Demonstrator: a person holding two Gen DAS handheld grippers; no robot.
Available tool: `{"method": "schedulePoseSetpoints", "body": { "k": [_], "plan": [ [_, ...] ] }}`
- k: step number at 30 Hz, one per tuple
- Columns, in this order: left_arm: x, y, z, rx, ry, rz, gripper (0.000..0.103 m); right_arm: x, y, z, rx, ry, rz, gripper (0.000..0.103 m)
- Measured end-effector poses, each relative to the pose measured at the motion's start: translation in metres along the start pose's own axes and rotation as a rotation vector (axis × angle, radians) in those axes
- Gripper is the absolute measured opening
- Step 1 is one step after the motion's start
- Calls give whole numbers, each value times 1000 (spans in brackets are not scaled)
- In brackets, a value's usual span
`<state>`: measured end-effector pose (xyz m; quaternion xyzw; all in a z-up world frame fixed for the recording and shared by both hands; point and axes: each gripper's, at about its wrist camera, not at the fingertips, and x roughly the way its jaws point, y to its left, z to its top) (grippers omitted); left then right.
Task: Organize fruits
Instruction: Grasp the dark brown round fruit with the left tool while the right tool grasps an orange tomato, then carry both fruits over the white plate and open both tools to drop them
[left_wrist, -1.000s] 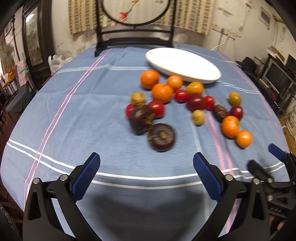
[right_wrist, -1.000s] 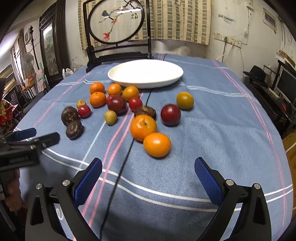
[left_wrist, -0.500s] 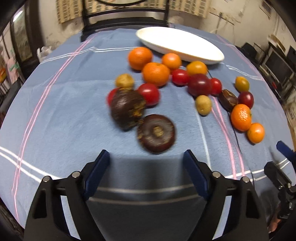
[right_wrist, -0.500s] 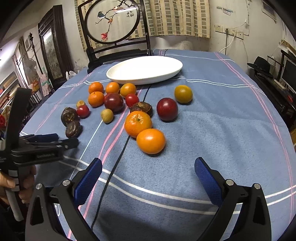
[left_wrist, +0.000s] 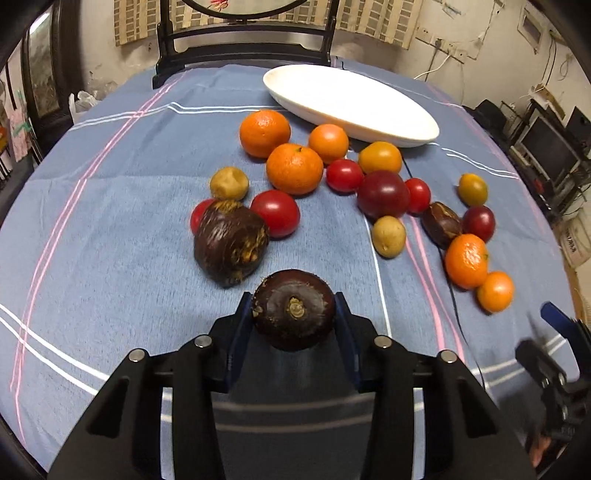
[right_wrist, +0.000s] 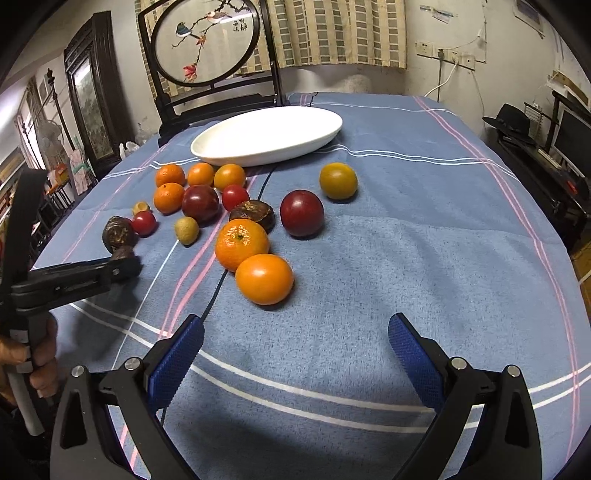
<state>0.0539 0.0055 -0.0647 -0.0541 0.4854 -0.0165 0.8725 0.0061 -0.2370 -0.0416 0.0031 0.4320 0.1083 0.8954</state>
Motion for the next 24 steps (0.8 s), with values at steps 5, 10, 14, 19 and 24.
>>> {"method": "schedulePoseSetpoints", "body": {
  "k": [5,10,14,19,24],
  "plan": [
    [-6,5,-7,6,0,-24,42,15,20,9,-109,49,-20,100],
    [-7,10,-11,18,-6,-33,42,31,34,19,-167,81,-31,77],
    [-9,12,-13,32,-7,-39,42,41,42,24,-210,105,-78,40],
    [-12,18,-11,44,2,-65,42,22,44,22,-233,68,-31,39],
    [-40,16,22,60,-79,-124,42,-14,30,52,-166,-71,109,40]
  ]
}}
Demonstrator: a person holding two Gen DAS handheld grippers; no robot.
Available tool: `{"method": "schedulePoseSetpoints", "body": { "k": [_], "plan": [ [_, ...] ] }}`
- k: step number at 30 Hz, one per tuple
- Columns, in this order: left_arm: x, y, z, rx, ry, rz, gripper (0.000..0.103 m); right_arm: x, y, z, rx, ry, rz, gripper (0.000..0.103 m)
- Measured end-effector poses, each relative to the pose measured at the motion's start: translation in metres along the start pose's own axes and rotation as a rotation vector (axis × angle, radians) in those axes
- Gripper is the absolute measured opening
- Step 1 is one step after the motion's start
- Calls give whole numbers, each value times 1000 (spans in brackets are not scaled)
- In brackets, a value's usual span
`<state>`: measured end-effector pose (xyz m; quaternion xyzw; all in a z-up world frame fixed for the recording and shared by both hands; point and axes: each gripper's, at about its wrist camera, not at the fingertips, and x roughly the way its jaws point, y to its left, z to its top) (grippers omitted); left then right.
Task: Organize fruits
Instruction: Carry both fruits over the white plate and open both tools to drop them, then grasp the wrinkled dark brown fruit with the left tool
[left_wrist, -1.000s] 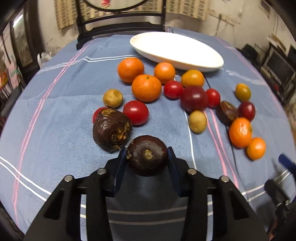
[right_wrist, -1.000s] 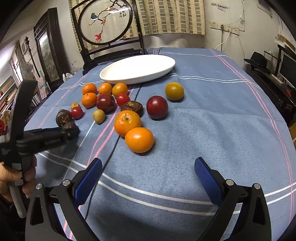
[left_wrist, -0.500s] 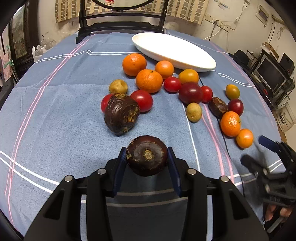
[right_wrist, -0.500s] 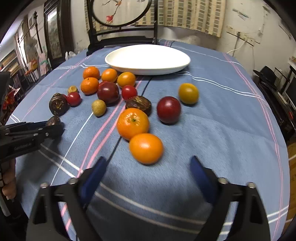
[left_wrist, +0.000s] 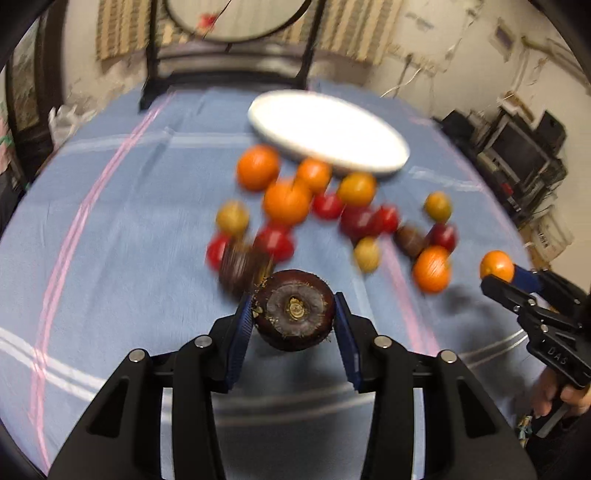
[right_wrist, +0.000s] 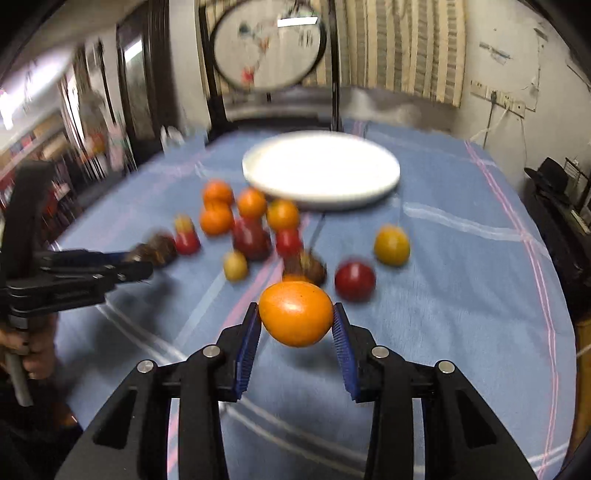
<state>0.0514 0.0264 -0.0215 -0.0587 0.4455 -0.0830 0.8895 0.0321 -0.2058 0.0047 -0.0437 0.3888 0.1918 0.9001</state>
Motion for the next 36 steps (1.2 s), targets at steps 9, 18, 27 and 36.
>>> {"method": "schedulePoseSetpoints", "body": {
  "k": [9,18,27,36],
  "plan": [
    [47,-32,149,21,-77,32,42,56,-24,110,147,-127,-7,40],
    [152,-7,172,-89,41,94,42,154,-41,110,208,21,-71,40],
    [156,-19,169,-26,-20,108,75,151,-42,111,193,-48,-108,81],
    [83,-24,154,8,-145,134,90,113,-33,111,100,-87,-103,86]
  ]
}}
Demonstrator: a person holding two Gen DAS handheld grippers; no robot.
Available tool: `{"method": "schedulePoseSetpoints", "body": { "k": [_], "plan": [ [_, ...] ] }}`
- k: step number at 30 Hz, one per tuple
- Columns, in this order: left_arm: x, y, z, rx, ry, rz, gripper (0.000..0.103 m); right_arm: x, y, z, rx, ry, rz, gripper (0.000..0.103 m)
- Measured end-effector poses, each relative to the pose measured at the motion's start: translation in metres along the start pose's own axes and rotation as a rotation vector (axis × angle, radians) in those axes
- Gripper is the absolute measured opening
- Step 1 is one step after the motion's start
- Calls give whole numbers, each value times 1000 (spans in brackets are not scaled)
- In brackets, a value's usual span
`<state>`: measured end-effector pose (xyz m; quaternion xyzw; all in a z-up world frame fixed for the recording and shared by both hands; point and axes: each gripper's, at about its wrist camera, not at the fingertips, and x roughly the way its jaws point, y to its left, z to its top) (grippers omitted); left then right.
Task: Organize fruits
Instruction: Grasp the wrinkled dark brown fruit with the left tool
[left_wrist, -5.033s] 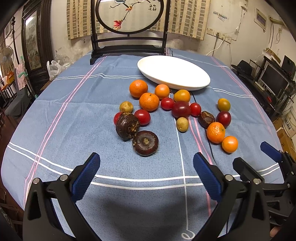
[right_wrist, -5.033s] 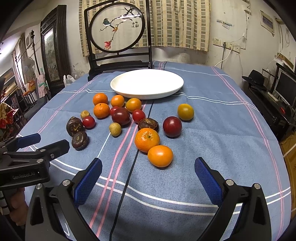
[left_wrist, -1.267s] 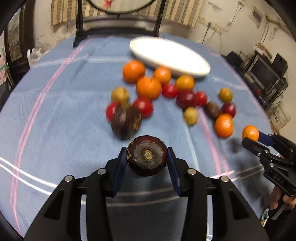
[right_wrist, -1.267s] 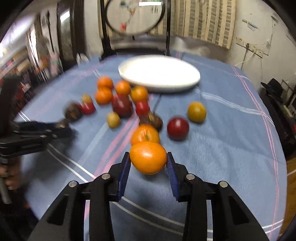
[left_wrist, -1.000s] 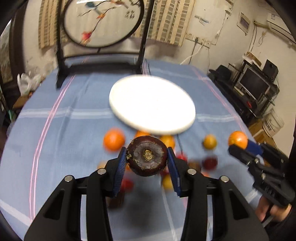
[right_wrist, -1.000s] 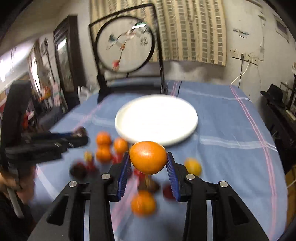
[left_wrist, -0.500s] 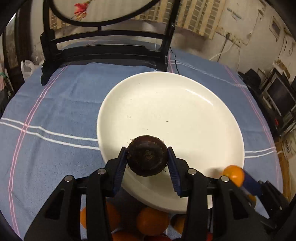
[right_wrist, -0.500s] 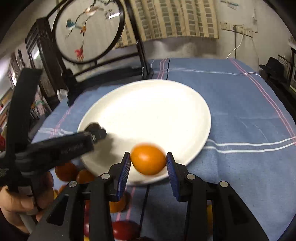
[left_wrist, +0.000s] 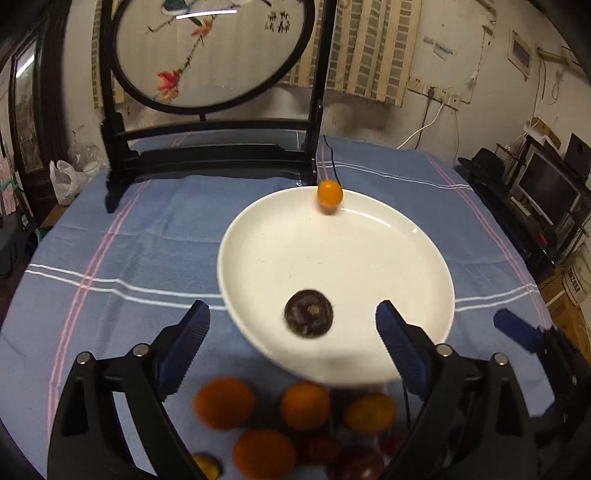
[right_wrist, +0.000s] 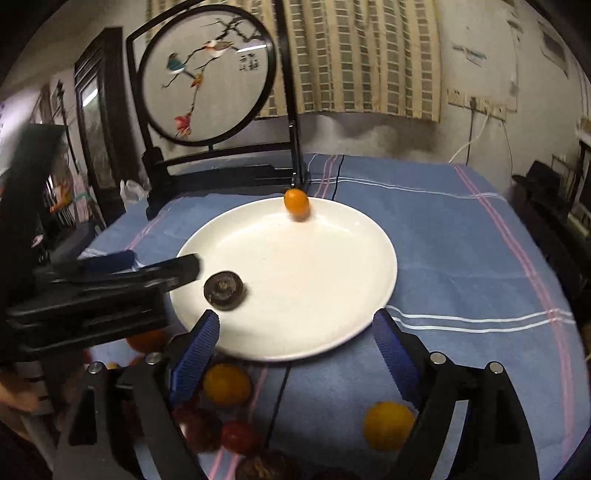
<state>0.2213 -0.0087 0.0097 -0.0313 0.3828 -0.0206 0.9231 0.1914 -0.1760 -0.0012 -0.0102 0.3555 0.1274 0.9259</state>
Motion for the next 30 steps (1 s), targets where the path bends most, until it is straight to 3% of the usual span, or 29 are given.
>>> {"method": "schedulePoseSetpoints", "body": {
  "k": [8,12,15,19,24,25,28,30],
  "plan": [
    [-51,32,-64,21,-22,86,96,-26,15,-22,-73,26,33,89],
    [-67,51,-99,22,-2,120,96,-38,13,-45,-62,-5,16,92],
    [-80,59,-121,2,28,104,96,-44,3,-48,-13,-46,10,92],
    [-86,58,-145,26,61,117,96,-49,-5,-47,28,-50,47,92],
    [-76,53,-156,41,101,151,96,-59,3,-58,-33,-24,123,92],
    [-72,51,-157,44,111,149,92,-59,4,-62,-43,-5,143,92],
    [-62,45,-157,59,158,109,48,-58,6,-68,-63,31,151,92],
    [-58,43,-156,49,179,91,37,-58,8,-69,-74,46,143,92]
  ]
}}
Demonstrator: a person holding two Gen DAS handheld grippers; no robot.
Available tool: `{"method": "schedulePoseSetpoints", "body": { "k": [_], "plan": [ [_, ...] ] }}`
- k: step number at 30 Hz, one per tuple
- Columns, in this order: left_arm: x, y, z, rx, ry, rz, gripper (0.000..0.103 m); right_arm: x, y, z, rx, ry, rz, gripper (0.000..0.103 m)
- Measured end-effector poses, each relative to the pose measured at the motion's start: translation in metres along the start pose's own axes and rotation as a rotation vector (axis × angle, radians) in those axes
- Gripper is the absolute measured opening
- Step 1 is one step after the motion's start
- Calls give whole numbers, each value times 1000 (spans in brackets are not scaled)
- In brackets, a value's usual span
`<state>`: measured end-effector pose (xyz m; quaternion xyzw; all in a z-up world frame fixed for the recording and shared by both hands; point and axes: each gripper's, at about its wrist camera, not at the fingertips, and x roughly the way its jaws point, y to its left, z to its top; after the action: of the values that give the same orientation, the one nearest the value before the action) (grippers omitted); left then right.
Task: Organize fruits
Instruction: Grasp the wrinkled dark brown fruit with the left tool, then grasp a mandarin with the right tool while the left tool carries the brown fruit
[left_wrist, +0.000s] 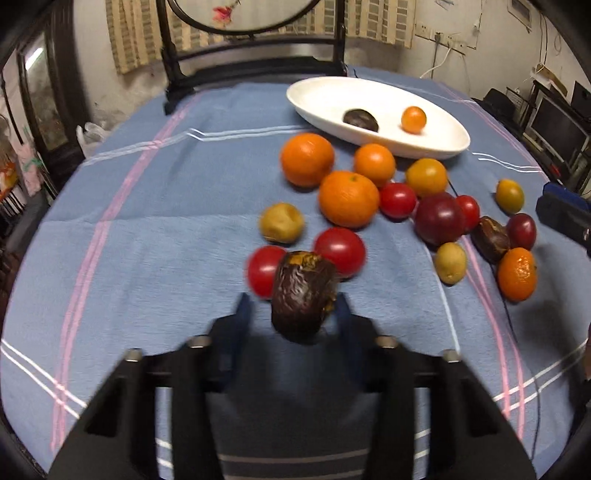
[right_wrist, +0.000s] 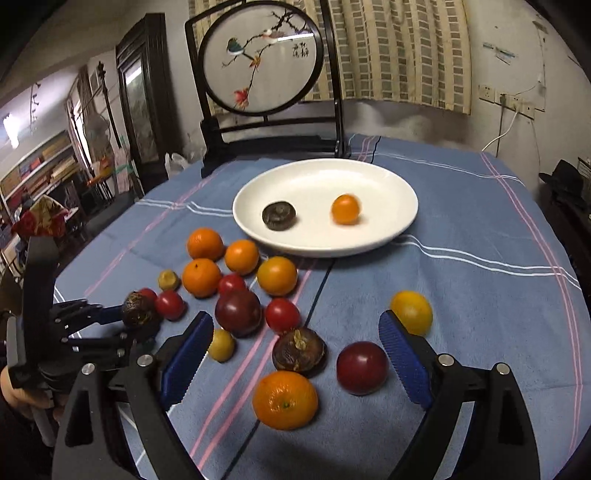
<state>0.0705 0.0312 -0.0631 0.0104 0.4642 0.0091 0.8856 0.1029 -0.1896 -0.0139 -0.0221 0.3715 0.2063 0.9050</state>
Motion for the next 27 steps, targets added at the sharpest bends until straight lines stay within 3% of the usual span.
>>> {"method": "schedulePoseSetpoints", "body": {
  "k": [1,6,10,14,19,20,22,24,27],
  "plan": [
    [0,-1,1,0,-4,7,31,0,1,0,-4,5,-5,92],
    [-16,-7,0,20,-71,15,30,-2,5,-8,-49,51,-37,92],
    [-29,-9,4,27,-101,-1,30,-8,-3,-22,-62,76,-4,92],
    [-33,-12,6,30,-109,-24,30,-6,-10,-39,-36,128,21,92],
    [-32,-14,5,32,-102,-60,30,7,9,-46,-110,182,-12,91],
    [-32,-14,5,32,-101,-64,30,11,14,-47,-125,193,-22,89],
    [-33,-11,6,30,-101,-69,30,18,22,-48,-153,208,-48,63],
    [-32,-9,7,28,-98,-70,30,24,28,-49,-166,231,-59,44],
    [-33,-6,9,30,-101,-74,30,16,34,-48,-183,206,-88,44]
  ]
}}
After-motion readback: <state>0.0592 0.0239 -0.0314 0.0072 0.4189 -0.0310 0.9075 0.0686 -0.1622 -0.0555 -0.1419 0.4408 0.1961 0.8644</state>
